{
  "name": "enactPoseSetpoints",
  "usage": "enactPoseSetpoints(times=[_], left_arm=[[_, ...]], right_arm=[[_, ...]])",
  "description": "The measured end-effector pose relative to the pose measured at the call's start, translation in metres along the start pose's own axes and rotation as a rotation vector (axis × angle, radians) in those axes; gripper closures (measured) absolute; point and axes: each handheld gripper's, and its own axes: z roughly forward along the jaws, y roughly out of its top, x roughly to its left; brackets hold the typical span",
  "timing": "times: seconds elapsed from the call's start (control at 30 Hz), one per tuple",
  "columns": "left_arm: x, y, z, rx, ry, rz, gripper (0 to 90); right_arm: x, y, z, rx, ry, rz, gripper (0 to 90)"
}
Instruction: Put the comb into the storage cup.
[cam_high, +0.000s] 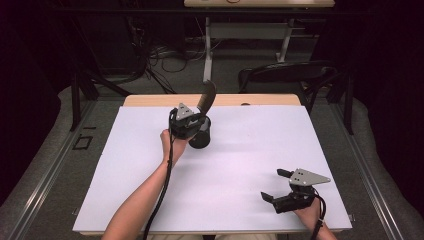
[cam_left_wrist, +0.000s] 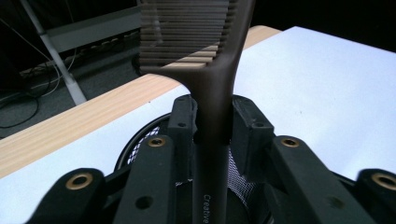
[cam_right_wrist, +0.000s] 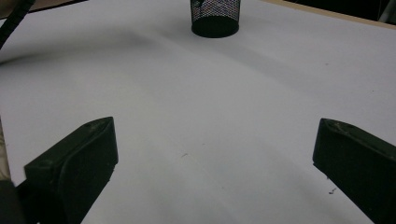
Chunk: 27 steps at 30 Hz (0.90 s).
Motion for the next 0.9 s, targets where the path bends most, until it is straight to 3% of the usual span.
enactPoseSetpoints(times=[0.23,0.5,0.9], left_arm=[[-0.001,0.002,-0.008,0.015,-0.026,0.009,37.7],[0.002,0.002,-0.018,0.051,-0.05,0.017,21.3],[0.0,0.003,-0.039,0.081,-0.048,0.05,8.7]], right_arm=[[0.0,0.0,0.0,-0.002,0.001,0.004,0.0],[0.0,0.0,0.0,0.001,0.0,0.002,0.0],[0.0,0.0,0.0,0.0,0.0,0.004,0.0]])
